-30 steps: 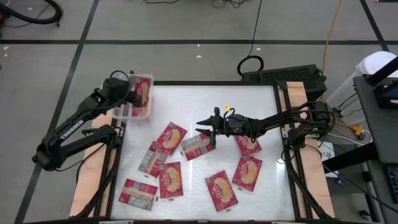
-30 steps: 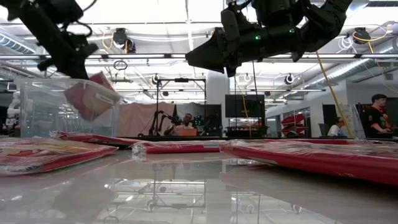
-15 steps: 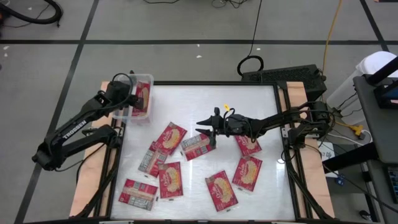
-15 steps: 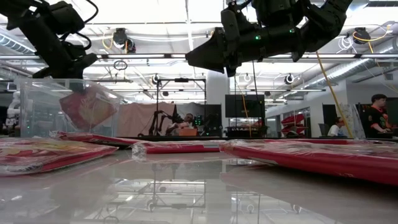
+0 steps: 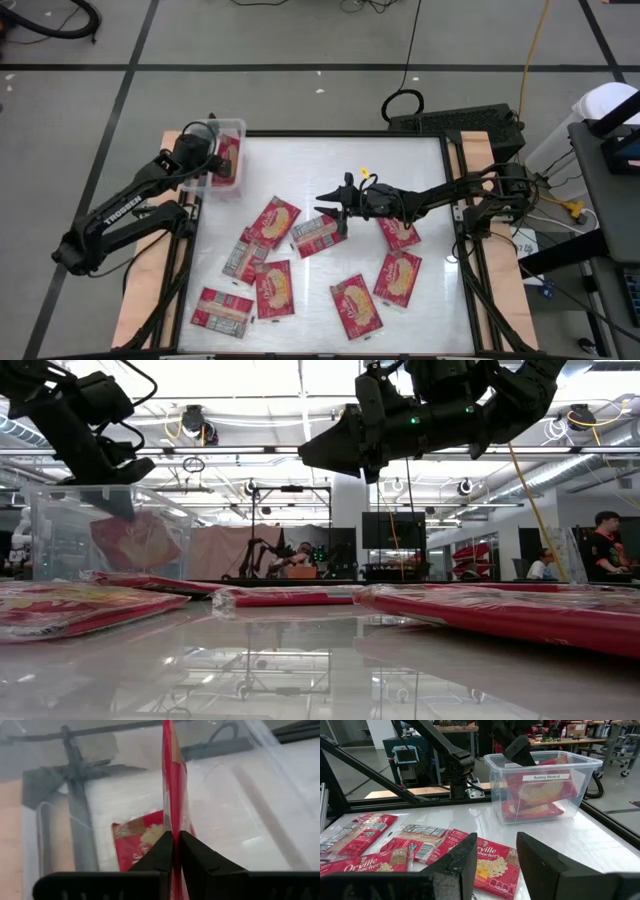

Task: Sort popcorn bags into baskets
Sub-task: Stack the red popcorn pack into the bin

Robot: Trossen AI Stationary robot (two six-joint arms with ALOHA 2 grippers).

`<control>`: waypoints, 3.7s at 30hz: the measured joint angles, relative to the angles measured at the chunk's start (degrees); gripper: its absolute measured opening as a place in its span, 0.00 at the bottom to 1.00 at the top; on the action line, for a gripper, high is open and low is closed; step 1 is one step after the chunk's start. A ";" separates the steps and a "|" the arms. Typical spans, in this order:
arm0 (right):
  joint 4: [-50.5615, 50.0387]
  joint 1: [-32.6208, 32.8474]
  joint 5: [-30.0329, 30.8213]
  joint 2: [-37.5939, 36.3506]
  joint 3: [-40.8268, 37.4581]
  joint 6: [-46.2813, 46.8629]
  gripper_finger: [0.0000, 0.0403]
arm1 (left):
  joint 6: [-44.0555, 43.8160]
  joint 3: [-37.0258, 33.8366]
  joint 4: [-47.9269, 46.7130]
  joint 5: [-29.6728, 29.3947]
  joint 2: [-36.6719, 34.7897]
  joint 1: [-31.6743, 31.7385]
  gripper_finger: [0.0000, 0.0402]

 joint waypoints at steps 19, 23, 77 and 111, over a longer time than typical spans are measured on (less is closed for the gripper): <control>0.05 0.00 0.00 0.00 0.00 0.13 0.32 | 0.86 -0.10 1.30 0.64 -0.04 0.00 0.21; 0.06 0.00 0.00 0.00 0.00 0.17 0.32 | 0.39 0.00 2.08 0.68 -0.04 0.00 0.32; -23.70 4.50 8.78 -2.02 1.56 -0.24 0.32 | -22.82 -2.26 13.99 -14.44 12.70 -75.38 0.27; -1.62 8.46 1.51 -1.95 -10.73 0.66 0.32 | -58.63 -2.33 2.46 -16.48 28.59 -75.32 0.54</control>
